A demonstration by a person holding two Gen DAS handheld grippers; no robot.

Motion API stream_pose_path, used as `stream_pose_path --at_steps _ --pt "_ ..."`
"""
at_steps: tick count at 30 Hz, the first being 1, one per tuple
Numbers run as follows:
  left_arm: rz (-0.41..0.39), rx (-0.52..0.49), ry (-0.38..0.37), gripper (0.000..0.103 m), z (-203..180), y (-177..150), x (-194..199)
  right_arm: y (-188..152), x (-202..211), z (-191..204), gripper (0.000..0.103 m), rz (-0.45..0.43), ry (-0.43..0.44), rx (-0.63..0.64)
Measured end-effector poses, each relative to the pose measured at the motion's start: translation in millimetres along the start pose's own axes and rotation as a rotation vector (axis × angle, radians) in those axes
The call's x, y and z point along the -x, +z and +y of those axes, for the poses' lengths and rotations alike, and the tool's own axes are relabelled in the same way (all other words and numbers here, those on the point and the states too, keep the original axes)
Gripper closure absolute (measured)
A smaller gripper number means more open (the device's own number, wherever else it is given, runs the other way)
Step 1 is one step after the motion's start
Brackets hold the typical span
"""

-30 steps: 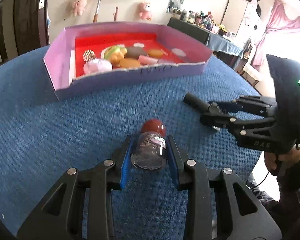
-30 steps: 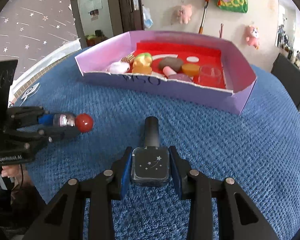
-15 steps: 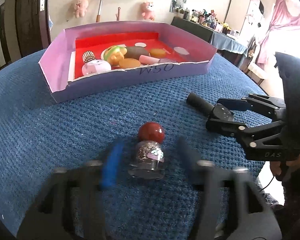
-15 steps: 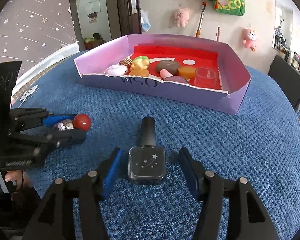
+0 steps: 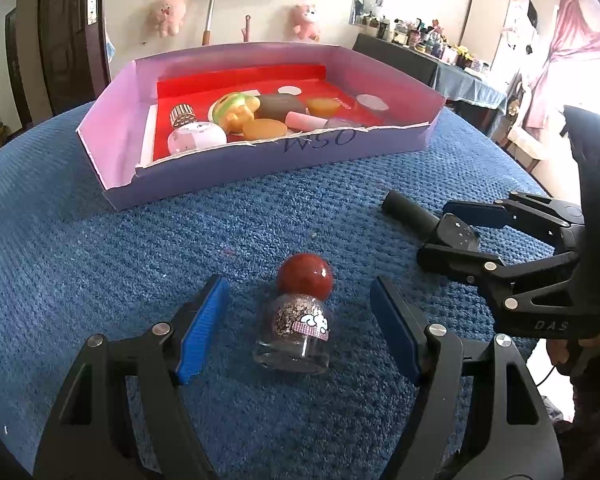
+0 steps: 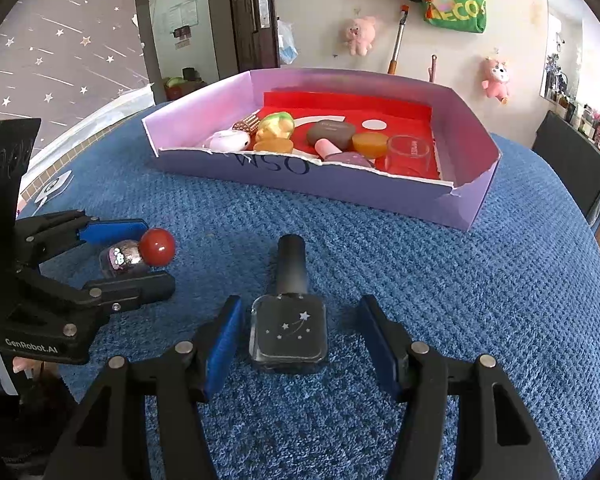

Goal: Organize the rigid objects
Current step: 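Lift the black bottle with the right tool while the left tool lifts the jar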

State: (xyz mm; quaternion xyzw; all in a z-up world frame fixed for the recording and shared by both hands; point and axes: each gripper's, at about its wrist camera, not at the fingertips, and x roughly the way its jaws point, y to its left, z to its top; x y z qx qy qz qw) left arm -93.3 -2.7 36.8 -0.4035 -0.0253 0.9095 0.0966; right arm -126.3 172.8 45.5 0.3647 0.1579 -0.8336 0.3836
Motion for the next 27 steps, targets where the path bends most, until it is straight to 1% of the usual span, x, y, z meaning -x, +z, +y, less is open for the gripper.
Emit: stream_pose_path --at_steps 1,2,3,4,5,6,9,12,15,18,23,27 --pt "0.000 -0.007 0.007 0.032 -1.4 0.1 -0.8 0.0 -0.2 0.1 0.041 -0.001 -0.003 0.003" --pt "-0.001 -0.010 0.012 0.041 -2.2 -0.4 -0.7 0.0 -0.7 0.7 0.041 -0.003 -0.008 0.007" --pt "-0.008 -0.024 0.032 0.048 -4.2 -0.8 -0.5 -0.5 -0.8 1.5 0.042 -0.005 -0.012 0.013" --pt "-0.012 -0.036 0.046 0.066 -5.7 -1.2 -0.1 -1.3 -0.6 2.6 0.052 -0.010 -0.019 0.021" --pt "-0.012 -0.041 0.053 0.073 -6.0 -1.4 0.1 -2.4 -0.3 3.4 0.058 -0.016 -0.024 0.027" --pt "-0.014 -0.039 0.051 0.074 -5.4 -1.0 1.0 -3.2 0.6 3.7 0.065 -0.027 -0.016 0.030" --pt "-0.007 -0.021 0.027 0.075 -1.6 0.9 1.8 -4.1 0.6 2.7 0.065 -0.038 -0.001 0.016" --pt "-0.015 -0.035 0.042 0.075 -2.5 0.9 3.5 -3.1 2.2 3.3 0.065 -0.044 0.004 0.017" --pt "-0.019 -0.030 0.028 0.075 -3.0 1.3 6.0 -2.2 3.7 4.3 0.065 -0.049 0.020 0.011" --pt "-0.034 -0.018 0.033 0.075 -5.9 4.3 10.4 -1.4 3.6 6.5 0.065 -0.049 0.025 0.014" --pt "-0.094 -0.029 0.005 0.075 -12.2 27.3 34.7 12.5 20.4 2.7 0.065 -0.099 0.037 -0.004" --pt "-0.121 -0.029 -0.021 0.075 -12.3 58.4 43.3 38.8 36.3 -7.7 0.065 -0.141 0.030 -0.015"
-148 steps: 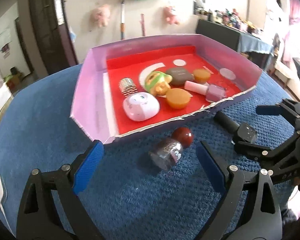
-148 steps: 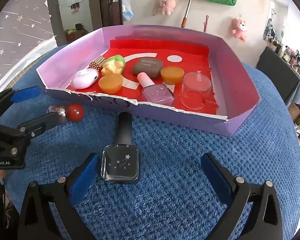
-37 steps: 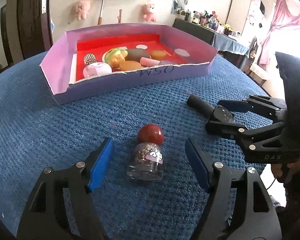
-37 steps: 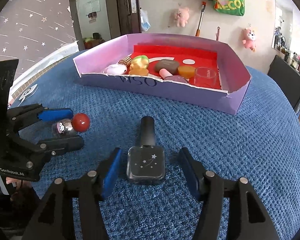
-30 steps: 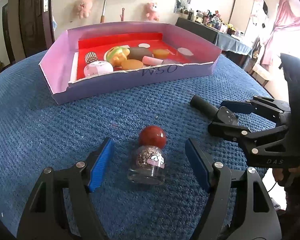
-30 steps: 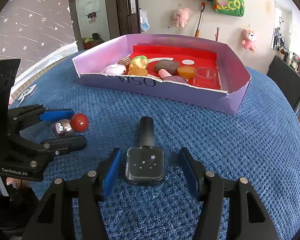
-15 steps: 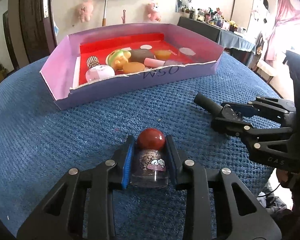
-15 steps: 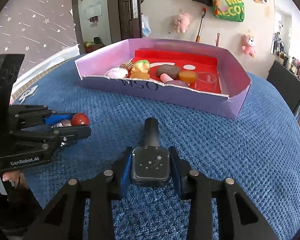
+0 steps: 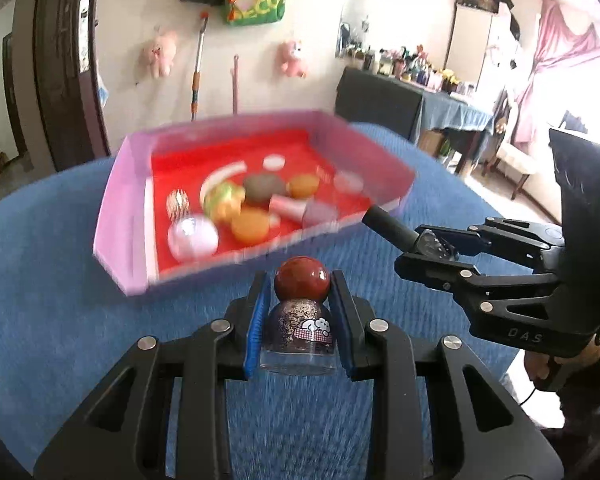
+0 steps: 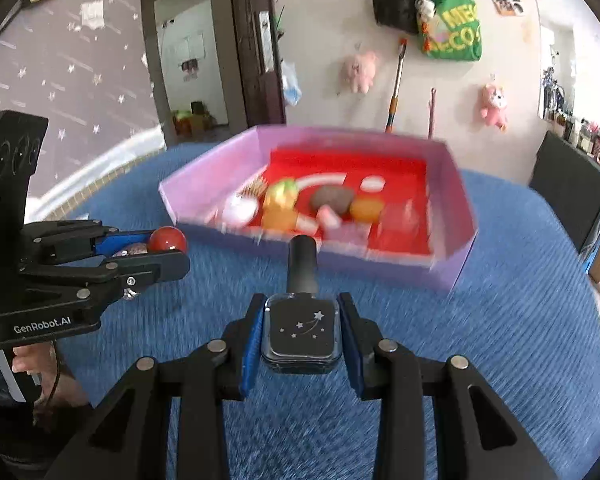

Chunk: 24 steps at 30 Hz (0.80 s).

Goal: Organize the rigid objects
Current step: 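Lift the black bottle with the right tool while the left tool lifts the jar, then carry the bottle into the box with the right tool while the left tool carries the jar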

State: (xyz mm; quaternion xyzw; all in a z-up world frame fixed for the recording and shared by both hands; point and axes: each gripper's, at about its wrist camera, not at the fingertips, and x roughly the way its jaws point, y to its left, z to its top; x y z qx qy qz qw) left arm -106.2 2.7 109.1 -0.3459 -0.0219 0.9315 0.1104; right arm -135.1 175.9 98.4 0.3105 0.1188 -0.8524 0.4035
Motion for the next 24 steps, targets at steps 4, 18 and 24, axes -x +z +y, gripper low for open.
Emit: stream_pose_path --at_steps 4,18,24 --pt "0.010 0.004 -0.022 0.075 8.6 42.0 -15.3 40.8 -0.1 -15.1 0.065 -0.021 -0.007 0.007" --pt "0.265 -0.028 0.077 0.075 60.4 129.0 -143.2 138.7 -124.6 -76.4 0.065 0.250 -0.063 0.036" --pt "0.355 -0.030 0.118 0.075 75.3 132.2 -185.7 147.1 -172.3 -90.9 0.065 0.373 -0.113 0.048"
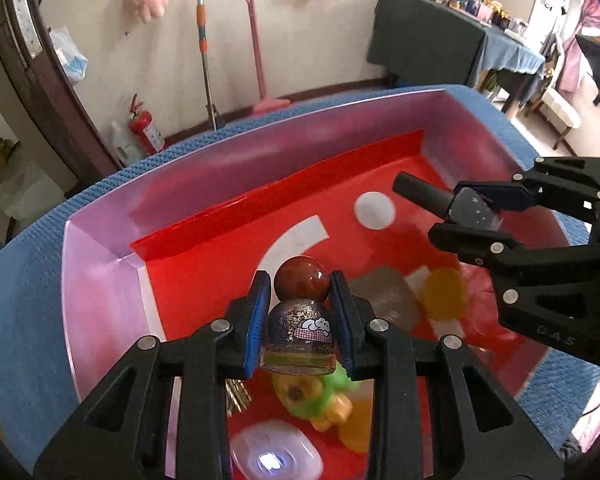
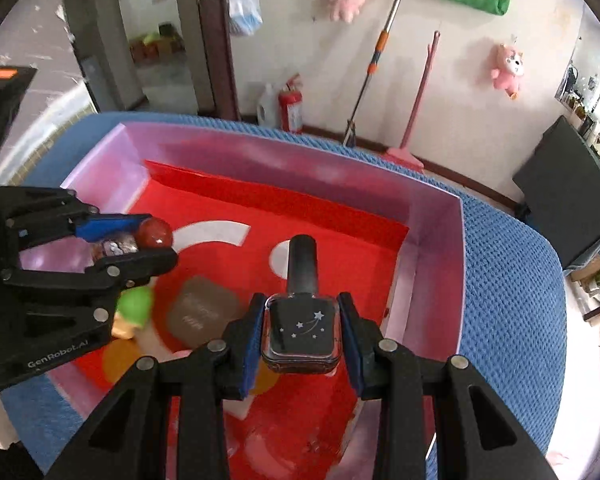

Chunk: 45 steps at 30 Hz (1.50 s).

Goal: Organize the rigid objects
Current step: 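Carry the bottle into the box with the right tool while the left tool carries the jar, then open the right tool to release the bottle while the left tool releases the jar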

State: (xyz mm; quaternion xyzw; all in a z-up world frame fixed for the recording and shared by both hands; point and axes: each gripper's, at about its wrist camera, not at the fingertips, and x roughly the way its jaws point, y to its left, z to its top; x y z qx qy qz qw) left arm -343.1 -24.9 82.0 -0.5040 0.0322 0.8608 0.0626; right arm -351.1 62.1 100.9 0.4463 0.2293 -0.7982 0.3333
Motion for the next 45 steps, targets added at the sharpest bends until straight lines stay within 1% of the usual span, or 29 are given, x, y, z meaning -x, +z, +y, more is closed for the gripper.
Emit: stream_pose_path --at_steps 4,8,12,19,28,37,45 --pt "0.028 0.001 0.009 0.075 -0.1 7.0 -14.6 6.3 -19.1 0.0 0.065 0.060 -0.044 0.028" --pt "0.048 -0.010 0.026 0.075 -2.1 10.5 -24.2 8.8 -29.1 3.7 0.065 0.100 -0.076 0.055" --pt "0.067 -0.007 0.036 0.075 -3.4 11.3 -30.5 7.0 -38.5 3.9 0.065 0.158 -0.108 0.065" --pt "0.056 -0.004 0.046 0.075 -4.3 13.3 -32.4 7.4 -36.5 2.1 0.065 0.177 -0.109 0.052" --pt "0.063 0.006 0.033 0.074 1.7 16.8 -33.4 5.2 -33.5 7.3 0.065 0.191 -0.086 0.032" --pt "0.071 0.004 0.029 0.074 7.3 14.3 -33.1 7.6 -34.2 9.7 0.065 0.194 -0.088 0.030" --pt "0.077 0.005 0.031 0.074 4.8 14.5 -31.4 8.0 -32.4 10.6 0.065 0.194 -0.089 0.031"
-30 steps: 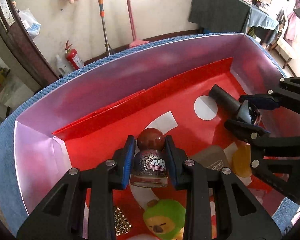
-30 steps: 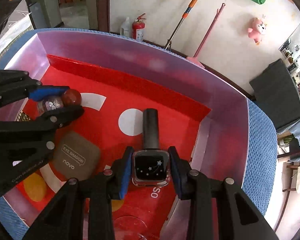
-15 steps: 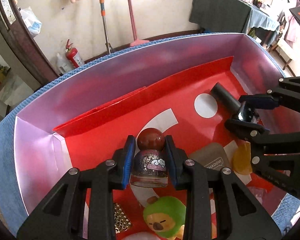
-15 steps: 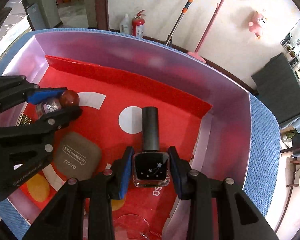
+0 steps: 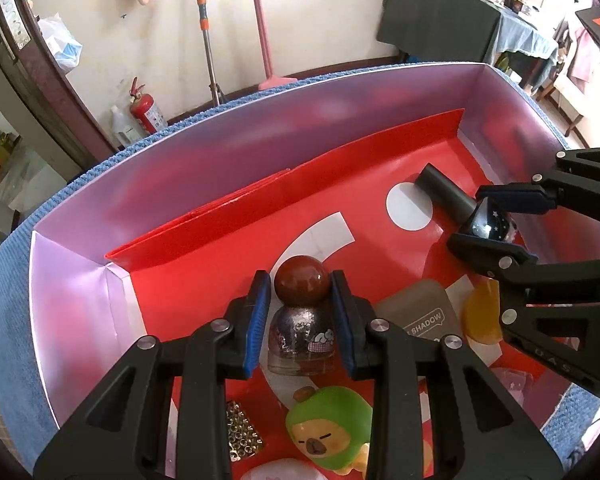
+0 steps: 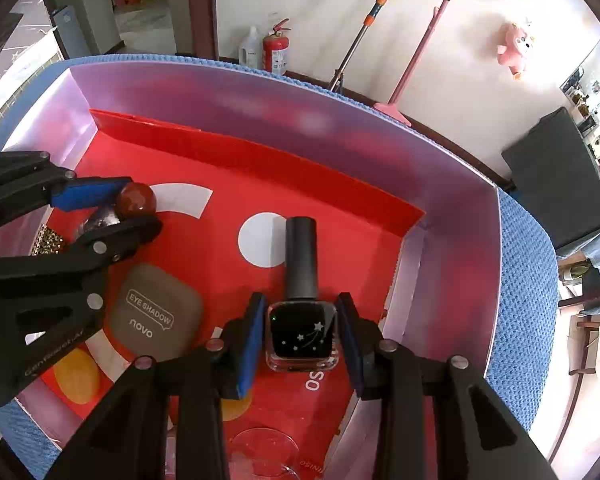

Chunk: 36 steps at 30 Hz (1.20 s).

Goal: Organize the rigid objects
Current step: 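Open the right tool to release the bottle while the left tool releases the jar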

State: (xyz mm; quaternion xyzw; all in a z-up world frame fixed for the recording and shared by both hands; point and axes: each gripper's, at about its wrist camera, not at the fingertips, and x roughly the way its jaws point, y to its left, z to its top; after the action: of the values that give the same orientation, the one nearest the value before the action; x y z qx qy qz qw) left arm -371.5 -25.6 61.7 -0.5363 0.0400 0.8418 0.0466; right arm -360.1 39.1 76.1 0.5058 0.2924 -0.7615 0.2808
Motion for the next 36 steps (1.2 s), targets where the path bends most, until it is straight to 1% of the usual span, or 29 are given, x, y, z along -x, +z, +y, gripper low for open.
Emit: stream_pose_path --at_steps 6,8,10,13,14,16,19,22,24,27,28,29,30,32,36 --pt "-0.005 0.014 -0.014 0.074 -3.1 -1.1 4.8 1.4 3.8 -1.4 0.063 -0.007 0.006 -0.005" --pt "-0.010 0.016 -0.004 0.074 -3.4 -1.3 7.5 -0.2 7.6 -3.3 0.060 -0.015 0.009 -0.004" --pt "-0.017 0.020 -0.012 0.074 -3.4 -2.1 10.8 -1.0 11.9 -4.3 0.055 -0.023 0.007 -0.008" --pt "-0.026 0.029 -0.014 0.074 -2.4 -3.6 16.4 0.1 17.3 -4.6 0.051 -0.035 0.010 -0.015" --pt "-0.032 0.065 -0.001 0.074 -2.3 -4.3 18.8 0.8 19.2 -5.6 0.050 -0.039 0.006 -0.017" --pt "-0.053 0.083 0.001 0.074 -1.5 -6.5 26.3 0.3 26.0 -7.2 0.048 -0.054 0.007 -0.017" --pt "-0.083 0.098 -0.022 0.074 -0.7 -11.0 39.8 -0.9 38.2 -7.2 0.047 -0.080 0.009 -0.027" --pt "-0.117 0.102 -0.025 0.073 -3.1 -17.4 54.9 -1.6 50.3 -7.0 0.046 -0.112 0.015 -0.043" --pt "-0.144 0.103 -0.010 0.073 -6.1 -23.3 65.9 -6.6 61.7 -8.0 0.045 -0.138 0.022 -0.051" --pt "-0.183 0.094 0.019 0.072 -10.4 -28.6 82.3 -11.6 76.9 -8.7 0.041 -0.179 0.019 -0.058" --pt "-0.196 0.095 0.024 0.062 -8.4 -29.7 86.0 -14.6 84.0 -8.2 0.041 -0.195 0.018 -0.063" --pt "-0.217 0.099 0.026 0.042 -8.3 -32.9 92.8 -16.1 88.9 -9.3 0.041 -0.207 0.017 -0.067" --pt "-0.237 0.104 0.025 0.035 -6.7 -34.0 97.6 -20.1 96.3 -10.4 0.040 -0.221 0.020 -0.075" --pt "-0.292 0.114 0.021 0.033 -7.7 -40.7 111.1 -25.5 107.7 -9.8 0.039 -0.242 0.022 -0.082" --pt "-0.354 0.132 0.021 0.033 -10.8 -54.8 135.2 -42.8 133.2 -9.1 0.032 -0.303 0.005 -0.092"
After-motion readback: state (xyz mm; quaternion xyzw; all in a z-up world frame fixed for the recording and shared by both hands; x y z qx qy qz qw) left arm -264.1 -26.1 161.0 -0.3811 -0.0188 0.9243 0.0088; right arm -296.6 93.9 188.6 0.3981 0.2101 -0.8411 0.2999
